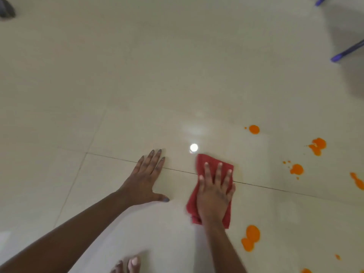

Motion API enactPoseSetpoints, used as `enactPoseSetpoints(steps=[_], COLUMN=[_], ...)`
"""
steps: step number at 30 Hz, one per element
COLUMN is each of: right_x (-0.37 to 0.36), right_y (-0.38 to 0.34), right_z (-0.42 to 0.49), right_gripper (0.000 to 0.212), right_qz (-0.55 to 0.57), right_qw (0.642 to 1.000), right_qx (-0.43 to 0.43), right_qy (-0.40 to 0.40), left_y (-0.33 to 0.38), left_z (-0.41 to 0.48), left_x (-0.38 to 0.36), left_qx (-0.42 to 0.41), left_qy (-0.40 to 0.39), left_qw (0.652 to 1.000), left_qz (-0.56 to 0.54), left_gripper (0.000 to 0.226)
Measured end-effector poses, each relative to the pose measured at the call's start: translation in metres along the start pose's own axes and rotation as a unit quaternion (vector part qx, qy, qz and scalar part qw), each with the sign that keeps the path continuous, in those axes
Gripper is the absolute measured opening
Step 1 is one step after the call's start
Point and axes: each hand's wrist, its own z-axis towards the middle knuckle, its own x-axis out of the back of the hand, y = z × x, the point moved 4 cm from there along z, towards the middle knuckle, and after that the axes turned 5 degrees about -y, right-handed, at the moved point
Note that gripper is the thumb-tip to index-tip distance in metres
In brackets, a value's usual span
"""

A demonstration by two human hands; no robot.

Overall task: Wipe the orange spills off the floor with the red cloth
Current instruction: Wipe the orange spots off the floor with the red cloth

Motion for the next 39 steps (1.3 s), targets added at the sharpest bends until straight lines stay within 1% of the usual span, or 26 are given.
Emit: enactPoseSetpoints(steps=[3,5,6,7,9,10,11,13,16,17,18,19,20,21,22,23,25,27,29,30,31,32,34,35,37,39], right_x=[0.022,0.025,0.023,0.017,0.001,-0.005,-0.01,-0.01,0.006,0.011,0.011,0.008,0.004,-0.004,-0.01,-0.015,-0.012,0.003,0.021,0.023,0.02,0.017,0.0,-0.007,-0.012,-0.002], right_y=[0.046,0.035,0.015,-0.009,-0.04,-0.038,-0.024,0.03,0.09,0.089,0.078,0.06,0.042,0.029,0.031,0.051,0.109,0.163,0.184,0.176,0.158,0.134,0.094,0.09,0.122,0.176], right_z=[0.055,0.088,0.093,0.086,0.04,0.007,-0.024,-0.055,-0.021,-0.004,0.004,0.0,-0.017,-0.044,-0.076,-0.104,-0.123,-0.099,-0.05,-0.029,-0.019,-0.02,-0.063,-0.094,-0.14,-0.138], right_gripper=[0.049,0.051,0.051,0.051,0.05,0.051,0.052,0.053,0.053,0.055,0.055,0.054,0.053,0.053,0.053,0.054,0.053,0.051,0.051,0.052,0.052,0.052,0.052,0.052,0.051,0.051], right_qz=[0.009,0.019,0.021,0.012,-0.005,-0.007,-0.005,0.001,-0.007,0.021,0.036,0.029,0.022,0.012,-0.002,-0.008,0.006,0.005,0.029,0.043,0.041,0.032,0.013,0.007,0.026,0.036], right_qw=[0.998,0.995,0.997,0.999,0.997,0.995,0.996,0.998,0.99,0.987,0.988,0.993,0.998,1.0,0.999,0.999,0.998,0.989,0.978,0.977,0.982,0.989,0.998,0.999,0.998,0.987], right_qx=[-0.063,-0.093,-0.071,-0.028,0.066,0.092,0.087,0.028,-0.107,-0.146,-0.147,-0.109,-0.052,0.004,0.033,0.024,-0.044,-0.129,-0.199,-0.205,-0.183,-0.142,-0.045,-0.02,-0.055,-0.143], right_qy=[0.026,0.026,0.02,0.03,0.039,0.036,0.037,0.048,0.094,0.065,0.039,0.021,0.025,0.024,0.021,0.033,0.043,0.067,0.055,0.035,0.024,0.035,0.035,0.035,0.031,0.061], left_y=[0.012,0.013,0.012,0.011,0.013,0.016,0.019,0.028,0.055,0.064,0.074,0.082,0.089,0.091,0.096,0.101,0.11,0.121,0.133,0.138,0.141,0.142,0.145,0.146,0.148,0.151], left_z=[0.023,0.031,0.032,0.031,0.03,0.028,0.026,0.025,0.029,0.031,0.033,0.034,0.034,0.033,0.034,0.035,0.038,0.044,0.05,0.052,0.054,0.054,0.054,0.054,0.054,0.057], left_x=[0.003,0.004,0.005,0.005,0.004,0.004,0.004,0.002,-0.004,-0.005,-0.007,-0.008,-0.01,-0.01,-0.011,-0.013,-0.015,-0.017,-0.018,-0.019,-0.019,-0.02,-0.021,-0.021,-0.022,-0.023], left_qx=[-0.025,-0.034,-0.039,-0.042,-0.047,-0.051,-0.053,-0.063,-0.108,-0.124,-0.142,-0.155,-0.164,-0.167,-0.173,-0.181,-0.181,-0.179,-0.188,-0.198,-0.208,-0.214,-0.214,-0.211,-0.203,-0.203], left_qy=[0.001,-0.004,-0.005,-0.007,-0.011,-0.013,-0.016,-0.031,-0.055,-0.059,-0.06,-0.06,-0.062,-0.068,-0.073,-0.079,-0.088,-0.095,-0.096,-0.097,-0.096,-0.098,-0.107,-0.11,-0.116,-0.109], left_qw=[1.0,0.999,0.999,0.999,0.999,0.999,0.998,0.997,0.992,0.99,0.987,0.984,0.983,0.982,0.98,0.977,0.975,0.975,0.972,0.97,0.968,0.966,0.965,0.965,0.966,0.966], left_qz=[0.016,0.027,0.028,0.025,0.015,0.009,0.007,0.015,0.039,0.046,0.053,0.059,0.061,0.063,0.068,0.076,0.091,0.094,0.098,0.102,0.105,0.105,0.107,0.109,0.112,0.115], left_gripper=[0.119,0.119,0.119,0.118,0.116,0.115,0.114,0.113,0.114,0.115,0.115,0.116,0.117,0.119,0.12,0.121,0.123,0.123,0.123,0.123,0.123,0.124,0.127,0.127,0.127,0.128])
